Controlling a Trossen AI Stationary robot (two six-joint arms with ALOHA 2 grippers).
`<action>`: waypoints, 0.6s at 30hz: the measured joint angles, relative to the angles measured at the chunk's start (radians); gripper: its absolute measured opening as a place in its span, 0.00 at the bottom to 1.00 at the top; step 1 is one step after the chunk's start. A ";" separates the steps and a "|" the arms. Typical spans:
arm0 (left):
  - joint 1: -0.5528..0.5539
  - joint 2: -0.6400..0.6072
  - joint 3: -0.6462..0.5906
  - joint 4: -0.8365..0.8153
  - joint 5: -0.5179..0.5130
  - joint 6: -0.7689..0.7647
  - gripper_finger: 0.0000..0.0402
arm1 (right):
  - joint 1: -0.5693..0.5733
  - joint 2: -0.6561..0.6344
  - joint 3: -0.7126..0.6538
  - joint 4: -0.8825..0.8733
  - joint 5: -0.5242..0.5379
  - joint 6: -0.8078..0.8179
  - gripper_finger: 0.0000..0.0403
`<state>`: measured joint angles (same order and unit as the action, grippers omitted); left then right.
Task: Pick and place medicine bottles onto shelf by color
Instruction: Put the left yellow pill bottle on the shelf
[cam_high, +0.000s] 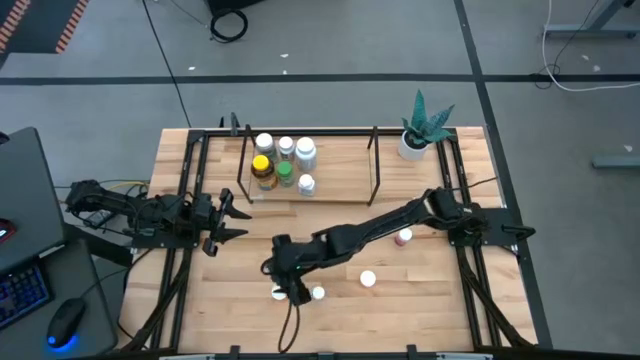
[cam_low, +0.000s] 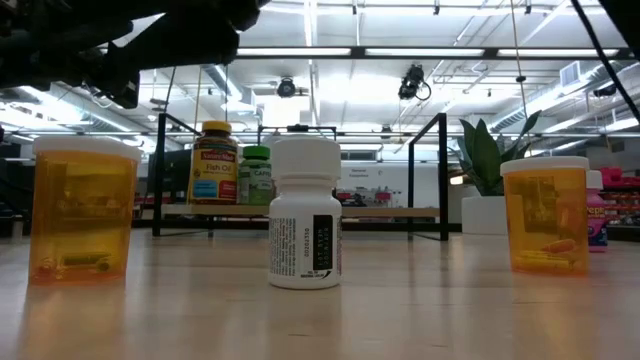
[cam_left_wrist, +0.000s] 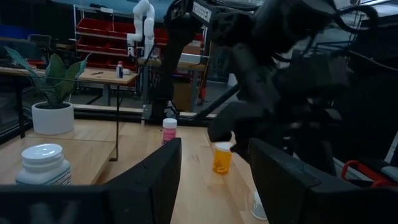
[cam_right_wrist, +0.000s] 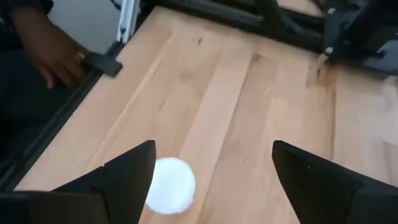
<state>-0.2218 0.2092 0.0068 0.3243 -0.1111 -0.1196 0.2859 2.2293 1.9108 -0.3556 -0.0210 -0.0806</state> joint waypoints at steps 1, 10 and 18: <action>0.000 0.000 0.000 0.000 0.000 0.000 0.48 | 0.002 0.018 0.026 -0.022 0.000 0.000 0.82; 0.000 0.000 0.000 0.001 0.000 0.000 0.48 | 0.038 0.162 0.201 -0.144 0.001 0.033 0.86; 0.000 0.000 0.000 0.000 0.000 0.000 0.48 | 0.056 0.219 0.230 -0.167 0.022 0.046 0.92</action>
<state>-0.2219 0.2092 0.0067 0.3248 -0.1108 -0.1196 0.3420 2.4482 2.1412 -0.5223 0.0007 -0.0350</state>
